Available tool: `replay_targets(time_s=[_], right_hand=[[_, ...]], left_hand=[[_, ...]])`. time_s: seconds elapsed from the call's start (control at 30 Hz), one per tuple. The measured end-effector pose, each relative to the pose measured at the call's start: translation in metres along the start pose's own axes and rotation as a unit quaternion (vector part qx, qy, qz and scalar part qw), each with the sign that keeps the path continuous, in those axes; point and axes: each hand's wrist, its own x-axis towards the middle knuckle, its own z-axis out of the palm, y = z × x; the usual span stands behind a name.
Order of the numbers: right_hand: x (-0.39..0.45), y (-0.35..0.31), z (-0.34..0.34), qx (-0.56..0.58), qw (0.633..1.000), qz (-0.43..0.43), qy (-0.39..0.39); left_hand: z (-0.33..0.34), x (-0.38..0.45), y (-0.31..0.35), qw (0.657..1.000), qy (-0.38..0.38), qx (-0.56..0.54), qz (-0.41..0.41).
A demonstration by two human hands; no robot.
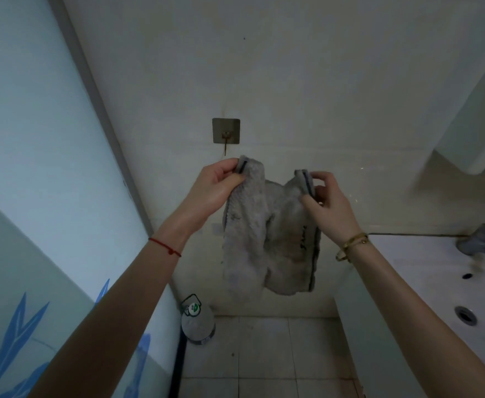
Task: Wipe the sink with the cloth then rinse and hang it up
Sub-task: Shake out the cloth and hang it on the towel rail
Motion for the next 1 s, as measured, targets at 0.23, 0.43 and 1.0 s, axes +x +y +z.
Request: replay_targets(time_s=[0.23, 0.43, 1.0], right_hand=[[0.004, -0.03, 0.009, -0.077, 0.991, -0.113, -0.013], [0.015, -0.05, -0.001, -0.253, 0.935, -0.207, 0.138], [0.057, -0.069, -0.03, 0.024, 0.983, -0.172, -0.063]], left_hand=[[0.015, 0.016, 0.035, 0.993, -0.059, 0.071, 0.079], [0.015, 0.028, 0.055, 0.982, -0.079, 0.115, 0.125], [0.032, 0.042, 0.036, 0.996, -0.051, 0.008, 0.071]])
